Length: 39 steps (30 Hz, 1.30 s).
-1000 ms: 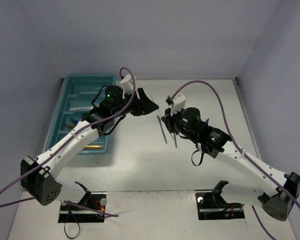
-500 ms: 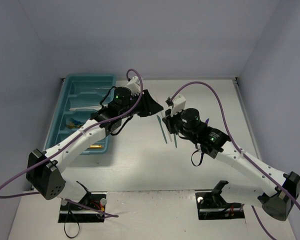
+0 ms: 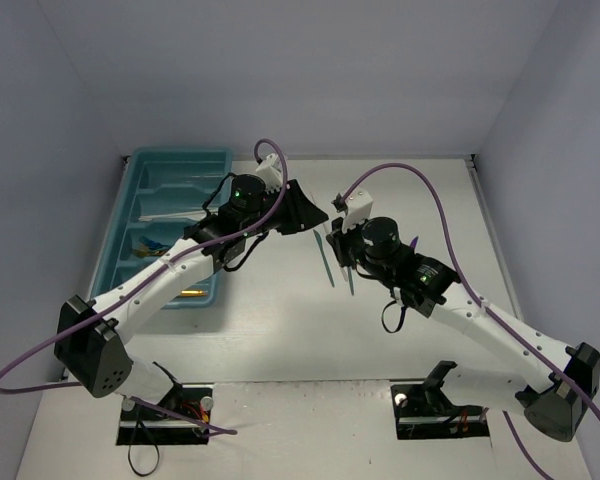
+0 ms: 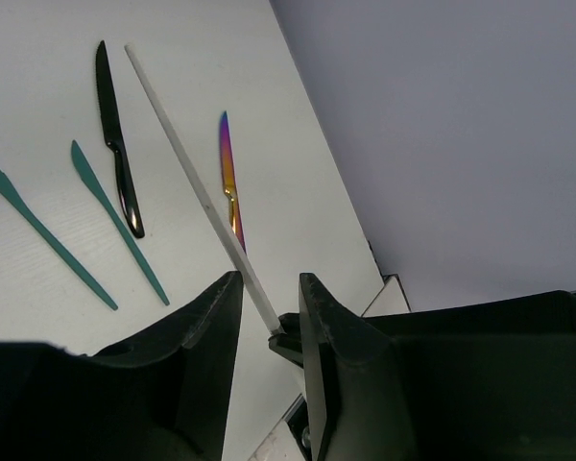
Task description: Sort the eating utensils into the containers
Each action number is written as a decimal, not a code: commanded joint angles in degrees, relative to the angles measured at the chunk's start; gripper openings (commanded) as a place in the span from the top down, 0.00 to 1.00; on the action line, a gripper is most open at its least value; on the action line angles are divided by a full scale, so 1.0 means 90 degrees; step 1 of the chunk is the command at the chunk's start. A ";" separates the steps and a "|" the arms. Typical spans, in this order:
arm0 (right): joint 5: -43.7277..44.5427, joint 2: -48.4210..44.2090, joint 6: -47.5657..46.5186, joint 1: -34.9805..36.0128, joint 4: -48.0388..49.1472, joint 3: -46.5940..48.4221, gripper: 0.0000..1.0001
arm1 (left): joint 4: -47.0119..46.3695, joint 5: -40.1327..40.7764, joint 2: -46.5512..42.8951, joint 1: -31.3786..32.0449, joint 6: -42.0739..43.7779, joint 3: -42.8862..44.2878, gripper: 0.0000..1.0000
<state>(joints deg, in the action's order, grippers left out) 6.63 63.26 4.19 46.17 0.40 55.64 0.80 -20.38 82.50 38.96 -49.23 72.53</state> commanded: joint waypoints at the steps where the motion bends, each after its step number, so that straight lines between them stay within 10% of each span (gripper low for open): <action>1: 0.0112 -0.0087 -0.0016 0.0055 0.0717 0.0009 1.00 | -0.0236 0.0163 -0.0104 0.0066 -0.0078 0.0057 0.64; 12: 0.0138 -0.0076 0.0018 0.0055 0.0732 -0.0010 1.00 | -0.0483 0.0138 -0.0157 0.0075 -0.0218 -0.0043 0.58; 25: 0.0372 -0.0076 0.0067 0.0055 0.0776 -0.0108 0.98 | -0.0860 0.0097 -0.0055 0.0261 -0.0477 -0.0261 0.98; 27: 0.0429 -0.0086 0.0072 0.0055 0.0776 -0.0118 0.91 | -0.0879 0.0168 -0.0076 0.0250 -0.0506 -0.0297 1.00; 32: 0.0981 -0.0119 0.0182 0.0042 0.0776 -0.0215 0.36 | -0.0880 0.0396 -0.0127 0.0098 -0.0523 -0.0442 1.00; 39: 0.2182 -0.0425 0.0444 -0.0106 0.0742 -0.0589 0.17 | -0.0901 0.0470 -0.0165 -0.1368 -0.0853 -0.0915 1.00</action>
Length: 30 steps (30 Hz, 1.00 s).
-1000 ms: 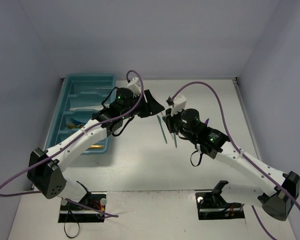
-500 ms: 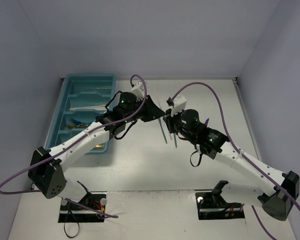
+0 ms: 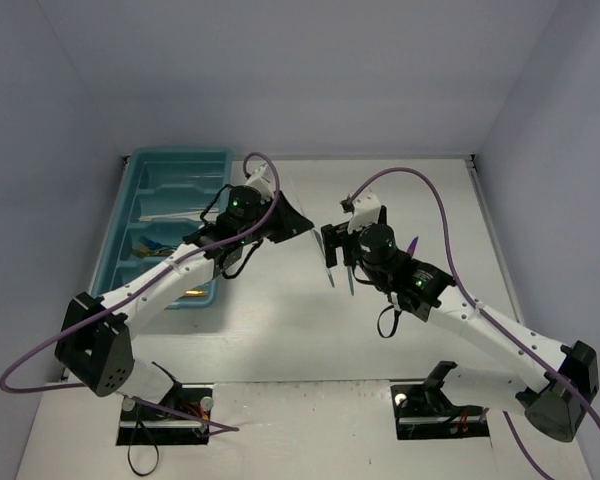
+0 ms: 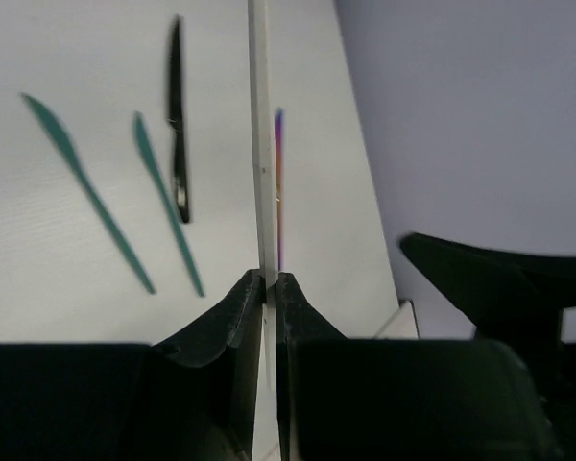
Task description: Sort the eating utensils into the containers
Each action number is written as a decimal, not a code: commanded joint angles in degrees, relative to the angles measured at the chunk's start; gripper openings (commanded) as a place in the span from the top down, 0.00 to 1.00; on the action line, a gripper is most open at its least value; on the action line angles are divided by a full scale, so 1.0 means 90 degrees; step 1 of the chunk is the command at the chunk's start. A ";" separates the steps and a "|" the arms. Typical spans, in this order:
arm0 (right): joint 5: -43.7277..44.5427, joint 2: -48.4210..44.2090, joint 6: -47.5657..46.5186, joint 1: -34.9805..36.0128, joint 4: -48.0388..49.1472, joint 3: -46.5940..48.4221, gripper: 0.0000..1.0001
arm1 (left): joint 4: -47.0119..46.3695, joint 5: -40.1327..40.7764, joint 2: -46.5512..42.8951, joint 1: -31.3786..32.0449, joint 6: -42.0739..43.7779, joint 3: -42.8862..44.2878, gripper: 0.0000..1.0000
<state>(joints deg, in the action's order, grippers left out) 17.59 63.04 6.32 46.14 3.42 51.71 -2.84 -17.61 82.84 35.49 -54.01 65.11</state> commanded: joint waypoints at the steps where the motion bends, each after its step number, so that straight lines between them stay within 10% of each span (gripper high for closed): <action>1: 0.1050 -0.0471 0.0257 -0.0157 0.0402 -0.0218 0.15 | -0.0513 0.0177 -0.0218 -0.1240 -0.0377 -0.0121 1.00; 13: 0.0813 -0.1307 0.1027 -0.1123 -0.0342 -0.1104 0.10 | -0.1096 0.0572 0.1022 -0.4417 -0.1460 0.0262 1.00; 23: 0.0825 -0.1383 0.1540 -0.1161 -0.0741 -0.1351 0.10 | -0.1511 0.0977 0.2443 -0.5093 -0.2446 0.0952 1.00; 30: 0.1536 -0.1232 0.2166 -0.1328 -0.1072 -0.1395 0.10 | -0.1492 0.1156 0.2291 -0.5128 -0.2398 0.0712 0.68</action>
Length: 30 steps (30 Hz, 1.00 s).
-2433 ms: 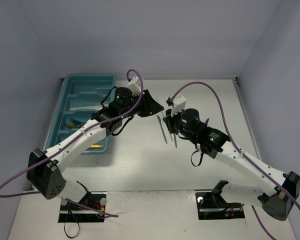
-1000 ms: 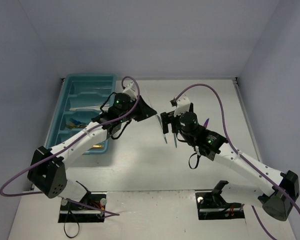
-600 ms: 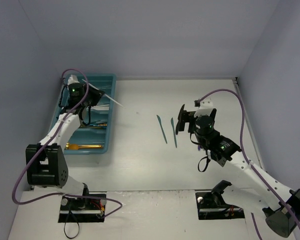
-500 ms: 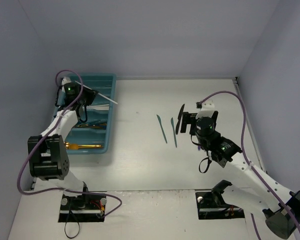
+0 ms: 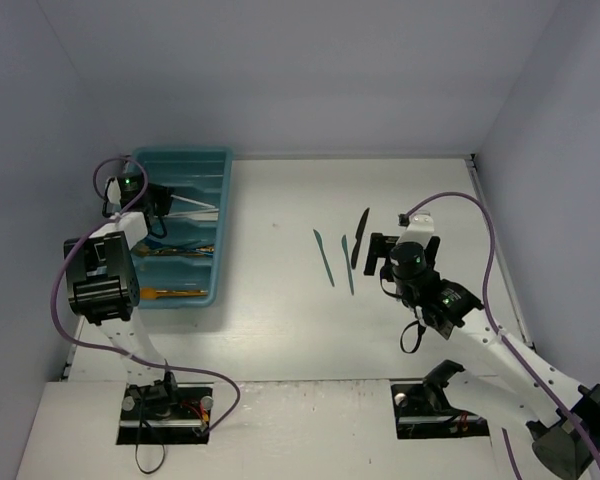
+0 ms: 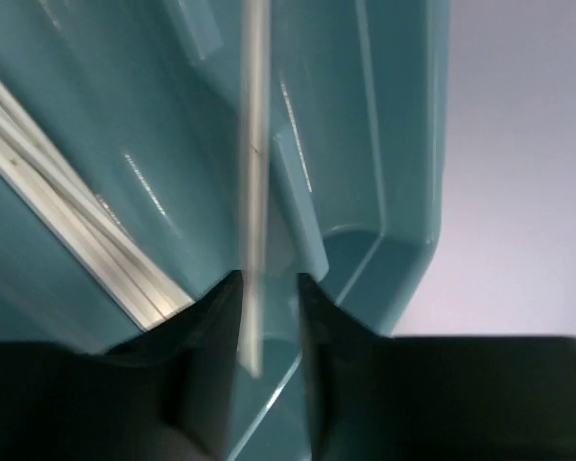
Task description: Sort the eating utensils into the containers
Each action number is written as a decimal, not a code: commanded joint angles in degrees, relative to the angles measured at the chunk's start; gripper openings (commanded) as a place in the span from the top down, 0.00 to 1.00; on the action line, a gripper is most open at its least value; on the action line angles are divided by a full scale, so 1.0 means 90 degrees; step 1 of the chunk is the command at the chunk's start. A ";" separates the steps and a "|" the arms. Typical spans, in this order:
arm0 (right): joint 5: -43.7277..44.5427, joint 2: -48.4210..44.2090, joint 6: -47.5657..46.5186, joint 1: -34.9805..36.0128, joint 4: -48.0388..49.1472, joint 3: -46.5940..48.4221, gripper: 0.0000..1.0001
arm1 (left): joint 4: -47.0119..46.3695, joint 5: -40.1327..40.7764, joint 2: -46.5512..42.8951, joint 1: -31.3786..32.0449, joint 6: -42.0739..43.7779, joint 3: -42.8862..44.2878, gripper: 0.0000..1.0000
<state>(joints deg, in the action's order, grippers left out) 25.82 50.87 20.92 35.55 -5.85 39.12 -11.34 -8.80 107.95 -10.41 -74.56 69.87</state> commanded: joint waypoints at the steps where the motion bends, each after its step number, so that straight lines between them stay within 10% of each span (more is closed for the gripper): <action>1: 0.0696 0.0167 0.0648 -0.0198 -0.0106 0.0016 0.10 | -0.0546 0.0177 -0.0539 -0.0033 -0.0161 0.0092 0.62; 8: 0.0585 0.0566 0.1380 -0.0978 -0.0613 0.0037 0.07 | -0.0534 -0.0169 -0.1148 -0.0054 -0.0056 -0.0195 0.37; 30: -0.1391 0.3381 0.1790 -0.2799 0.0032 0.0407 0.30 | 0.4467 -0.2360 -0.4951 0.1480 0.5138 -0.0113 0.34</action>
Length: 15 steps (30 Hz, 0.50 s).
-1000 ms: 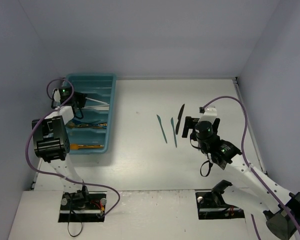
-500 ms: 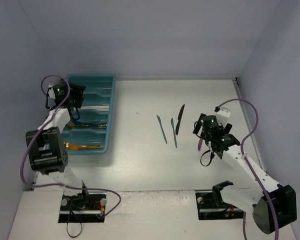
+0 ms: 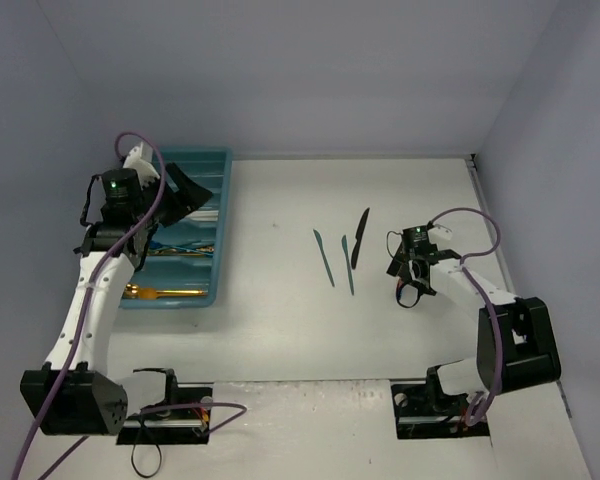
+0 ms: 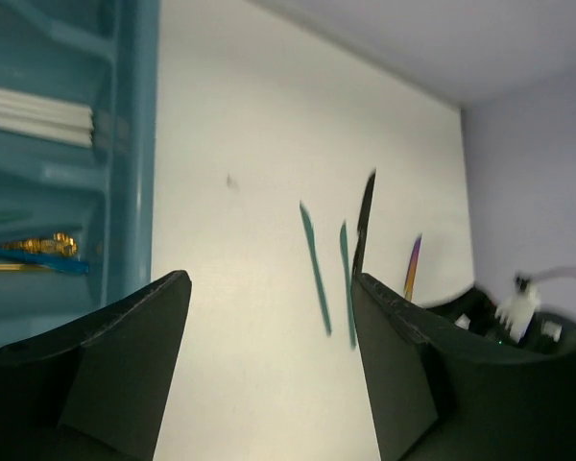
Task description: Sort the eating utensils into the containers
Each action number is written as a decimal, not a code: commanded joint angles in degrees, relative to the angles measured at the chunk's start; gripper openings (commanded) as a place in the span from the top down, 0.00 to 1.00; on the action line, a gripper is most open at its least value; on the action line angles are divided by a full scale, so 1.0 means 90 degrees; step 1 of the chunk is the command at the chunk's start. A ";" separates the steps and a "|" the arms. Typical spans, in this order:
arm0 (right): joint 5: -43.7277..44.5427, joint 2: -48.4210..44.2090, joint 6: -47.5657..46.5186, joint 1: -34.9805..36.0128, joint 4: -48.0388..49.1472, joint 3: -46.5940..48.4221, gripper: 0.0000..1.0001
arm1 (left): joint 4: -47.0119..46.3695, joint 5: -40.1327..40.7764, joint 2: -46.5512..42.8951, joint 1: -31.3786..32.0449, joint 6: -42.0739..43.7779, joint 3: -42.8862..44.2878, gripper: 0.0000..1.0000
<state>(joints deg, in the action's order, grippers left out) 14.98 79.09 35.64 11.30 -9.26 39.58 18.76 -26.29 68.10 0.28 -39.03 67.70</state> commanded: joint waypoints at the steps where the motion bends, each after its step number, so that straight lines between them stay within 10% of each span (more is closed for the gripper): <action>1: -0.0172 0.0298 0.0169 -0.0112 0.0448 0.0392 0.32 | 0.1292 -0.0461 -0.0664 0.0299 0.1243 0.0099 0.34; 15: 0.0113 0.1373 0.0074 -0.0113 0.0749 0.0560 0.60 | 0.1900 -0.0542 -0.0919 0.0372 0.1556 -0.0074 0.33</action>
<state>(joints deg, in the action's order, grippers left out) 14.85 89.13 36.11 10.79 -3.30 42.86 36.44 -30.03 59.71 3.40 -26.56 66.04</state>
